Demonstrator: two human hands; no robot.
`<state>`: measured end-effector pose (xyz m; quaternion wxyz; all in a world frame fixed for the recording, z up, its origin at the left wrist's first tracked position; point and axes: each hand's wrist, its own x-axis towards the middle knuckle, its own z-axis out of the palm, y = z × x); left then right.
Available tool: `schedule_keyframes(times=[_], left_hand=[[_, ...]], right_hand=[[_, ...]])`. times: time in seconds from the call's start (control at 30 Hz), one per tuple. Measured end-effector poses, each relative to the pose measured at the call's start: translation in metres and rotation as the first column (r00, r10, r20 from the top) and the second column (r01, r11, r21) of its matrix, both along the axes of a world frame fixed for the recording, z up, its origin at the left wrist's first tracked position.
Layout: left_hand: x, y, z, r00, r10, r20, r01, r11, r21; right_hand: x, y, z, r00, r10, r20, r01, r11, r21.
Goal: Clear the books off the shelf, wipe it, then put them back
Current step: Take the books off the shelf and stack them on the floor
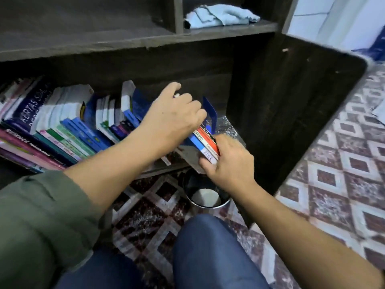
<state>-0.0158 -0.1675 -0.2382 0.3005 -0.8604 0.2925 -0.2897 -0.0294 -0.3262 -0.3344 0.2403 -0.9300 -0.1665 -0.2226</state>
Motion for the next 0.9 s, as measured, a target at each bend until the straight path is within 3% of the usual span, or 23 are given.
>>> schedule_keyframes(times=[0.1, 0.2, 0.4, 0.5, 0.6, 0.7, 0.9], left_hand=[[-0.013, -0.039, -0.011, 0.987, -0.130, -0.089, 0.128, 0.991, -0.029], [-0.023, -0.084, -0.037, 0.953, -0.253, -0.168, 0.247, 0.967, -0.058], [-0.024, -0.160, -0.098, 0.870, -0.307, -0.386, 0.312, 0.949, -0.052], [-0.016, -0.194, -0.123, 0.750, -0.370, -0.548, 0.395, 0.915, -0.077], [-0.001, -0.218, -0.152, 0.677, -0.284, -0.679, 0.385, 0.923, -0.002], [0.011, -0.237, -0.175, 0.586, -0.402, -0.704, 0.519, 0.853, -0.055], [0.057, -0.267, -0.222, 0.649, -0.426, -0.631, 0.567, 0.824, 0.026]], right_hand=[[-0.035, -0.041, -0.003, 0.972, -0.071, -0.224, 0.085, 0.995, 0.056], [-0.062, -0.079, -0.014, 0.913, -0.140, -0.384, 0.150, 0.989, -0.002], [-0.092, -0.150, -0.064, 0.842, -0.255, -0.474, 0.249, 0.965, -0.078], [-0.096, -0.178, -0.091, 0.778, -0.310, -0.547, 0.304, 0.947, -0.105], [-0.096, -0.200, -0.122, 0.714, -0.370, -0.595, 0.355, 0.923, -0.148], [-0.092, -0.218, -0.162, 0.665, -0.417, -0.620, 0.389, 0.902, -0.189], [-0.071, -0.255, -0.238, 0.609, -0.501, -0.615, 0.360, 0.866, -0.348]])
